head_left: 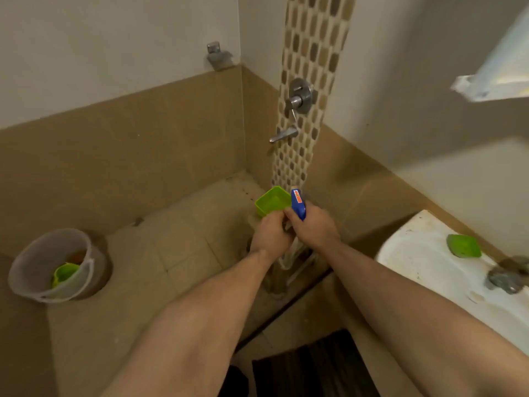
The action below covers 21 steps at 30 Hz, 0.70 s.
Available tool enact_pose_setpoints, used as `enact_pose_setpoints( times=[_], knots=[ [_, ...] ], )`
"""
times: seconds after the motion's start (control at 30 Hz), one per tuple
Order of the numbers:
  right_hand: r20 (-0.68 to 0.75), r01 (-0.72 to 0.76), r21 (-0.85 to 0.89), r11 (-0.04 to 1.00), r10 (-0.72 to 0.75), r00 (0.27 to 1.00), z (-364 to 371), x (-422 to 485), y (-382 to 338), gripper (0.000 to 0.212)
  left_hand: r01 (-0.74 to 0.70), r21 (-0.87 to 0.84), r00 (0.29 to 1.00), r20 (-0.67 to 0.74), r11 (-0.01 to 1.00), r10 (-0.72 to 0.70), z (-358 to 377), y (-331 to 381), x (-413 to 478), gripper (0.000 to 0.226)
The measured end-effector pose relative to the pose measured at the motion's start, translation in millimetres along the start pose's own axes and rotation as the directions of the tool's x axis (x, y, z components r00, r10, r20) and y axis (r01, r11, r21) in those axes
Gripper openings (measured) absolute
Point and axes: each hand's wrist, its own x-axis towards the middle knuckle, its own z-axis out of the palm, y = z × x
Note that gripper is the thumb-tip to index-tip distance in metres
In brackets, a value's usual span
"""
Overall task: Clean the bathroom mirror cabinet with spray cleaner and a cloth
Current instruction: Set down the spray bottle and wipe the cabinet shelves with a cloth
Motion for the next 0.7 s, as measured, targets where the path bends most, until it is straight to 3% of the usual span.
enact_pose_setpoints(
  times=[0.1,0.27,0.4,0.57,0.7],
  knots=[
    [0.008,-0.077,0.000,0.997,0.077,0.997,27.8,38.4,-5.6,0.039,-0.015,0.019,0.999,0.038,1.000,0.015,-9.5,-31.2,38.1,0.018],
    [-0.100,-0.217,0.073,0.973,0.224,0.970,61.1,126.1,9.0,0.037,-0.034,0.110,0.995,0.099,0.993,0.023,-5.8,-92.6,108.6,0.059],
    [-0.172,-0.222,0.106,0.969,0.238,0.956,84.2,208.2,33.4,0.044,-0.022,0.253,0.993,0.114,0.967,-0.007,1.7,-151.3,172.3,0.059],
    [-0.192,-0.204,0.115,0.972,0.223,0.956,141.7,294.2,76.2,0.040,0.118,0.329,0.975,0.138,0.937,-0.172,30.9,-227.1,240.6,0.054],
    [-0.241,-0.227,0.158,0.961,0.261,0.935,194.0,336.6,101.1,0.030,0.076,0.316,0.976,0.172,0.946,-0.136,73.6,-250.6,287.8,0.061]
  ],
)
